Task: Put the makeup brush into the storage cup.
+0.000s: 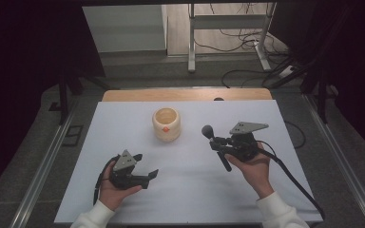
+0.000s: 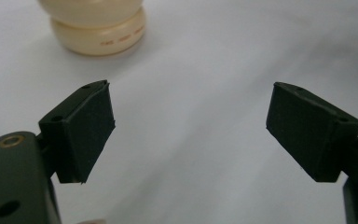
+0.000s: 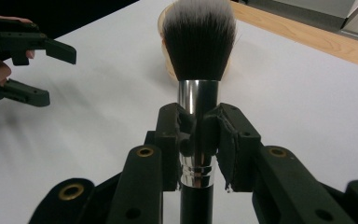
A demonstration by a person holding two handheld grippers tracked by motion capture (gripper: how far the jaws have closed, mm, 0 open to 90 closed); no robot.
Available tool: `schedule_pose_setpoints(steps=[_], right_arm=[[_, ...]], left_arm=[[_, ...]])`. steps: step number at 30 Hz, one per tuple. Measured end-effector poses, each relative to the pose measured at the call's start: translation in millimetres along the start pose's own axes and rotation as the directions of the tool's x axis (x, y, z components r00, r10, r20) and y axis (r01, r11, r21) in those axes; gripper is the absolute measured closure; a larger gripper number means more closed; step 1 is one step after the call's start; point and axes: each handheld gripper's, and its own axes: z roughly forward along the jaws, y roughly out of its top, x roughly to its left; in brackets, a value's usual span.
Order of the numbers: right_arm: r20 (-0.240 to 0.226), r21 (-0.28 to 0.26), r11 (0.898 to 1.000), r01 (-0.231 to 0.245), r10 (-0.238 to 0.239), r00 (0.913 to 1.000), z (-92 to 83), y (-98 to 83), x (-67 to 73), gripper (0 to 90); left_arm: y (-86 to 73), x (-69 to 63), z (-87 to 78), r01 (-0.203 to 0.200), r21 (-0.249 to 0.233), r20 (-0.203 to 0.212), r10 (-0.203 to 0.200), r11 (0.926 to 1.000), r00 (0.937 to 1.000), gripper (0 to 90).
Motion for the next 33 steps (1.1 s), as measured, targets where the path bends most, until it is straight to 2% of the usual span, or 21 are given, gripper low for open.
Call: schedule_pose_setpoints(steps=[4,5,10,11,22,33], right_arm=[[0.000,-0.003,1.000,0.000,0.000,1.0000,0.2,0.1,0.2,70.9],[0.001,-0.004,1.000,0.001,-0.001,1.0000,0.2,0.1,0.1,70.9],[0.000,-0.006,1.000,-0.003,0.003,1.0000,0.8,0.2,0.2,70.9],[0.001,-0.007,1.000,-0.003,0.003,1.0000,1.3,0.1,0.2,70.9],[-0.008,-0.016,1.000,-0.012,0.012,0.9999,1.5,0.8,0.1,70.9],[-0.009,-0.019,1.000,-0.014,0.014,0.9999,1.9,0.5,0.6,70.9]], left_arm=[[5.0,-6.4,4.7,-0.016,0.003,0.018,0.016,0.9999,0.9997,15.6],[8.5,-8.6,5.3,-0.007,-0.009,0.046,0.007,0.9999,0.9989,15.6],[13.2,-13.1,8.2,-0.006,-0.015,0.063,0.007,0.9999,0.9980,15.6],[15.3,-15.0,10.6,0.001,-0.019,0.081,0.001,0.9998,0.9967,15.6],[28.3,-31.9,26.9,-0.029,-0.014,0.110,0.030,0.9995,0.9935,15.8],[35.4,-35.8,33.6,-0.014,-0.015,0.109,0.016,0.9998,0.9939,15.8]])
